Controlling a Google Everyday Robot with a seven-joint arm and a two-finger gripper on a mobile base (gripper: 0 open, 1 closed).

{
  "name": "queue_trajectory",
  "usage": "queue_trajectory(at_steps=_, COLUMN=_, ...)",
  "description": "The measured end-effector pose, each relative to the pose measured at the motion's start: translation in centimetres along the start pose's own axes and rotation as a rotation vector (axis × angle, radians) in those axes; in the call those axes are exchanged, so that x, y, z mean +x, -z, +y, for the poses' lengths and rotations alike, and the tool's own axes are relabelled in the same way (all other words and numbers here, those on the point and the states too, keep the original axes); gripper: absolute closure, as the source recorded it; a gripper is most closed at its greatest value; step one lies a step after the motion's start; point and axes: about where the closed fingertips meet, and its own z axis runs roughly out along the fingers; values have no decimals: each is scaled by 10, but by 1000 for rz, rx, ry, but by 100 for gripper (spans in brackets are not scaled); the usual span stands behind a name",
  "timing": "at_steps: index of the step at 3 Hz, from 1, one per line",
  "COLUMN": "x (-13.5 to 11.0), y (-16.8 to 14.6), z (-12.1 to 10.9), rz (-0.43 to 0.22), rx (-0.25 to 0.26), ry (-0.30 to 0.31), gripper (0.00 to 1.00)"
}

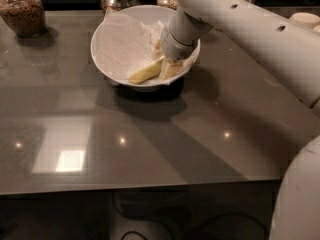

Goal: Pick banana from white bowl

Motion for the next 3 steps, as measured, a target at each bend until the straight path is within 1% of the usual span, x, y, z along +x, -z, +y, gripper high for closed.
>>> queue_trajectory(at_steps=1, x=17, y=-8, z=-2, rz=50, rx=4, ry=-29, gripper=48)
queue_trajectory(at_steps=2, x=17, y=-5, z=-4, rz=50, rx=4, ry=-30, gripper=61)
queue_trajectory(at_steps=3, x=20, y=3, z=-9, rz=82, rx=25, ry=-38, gripper=83)
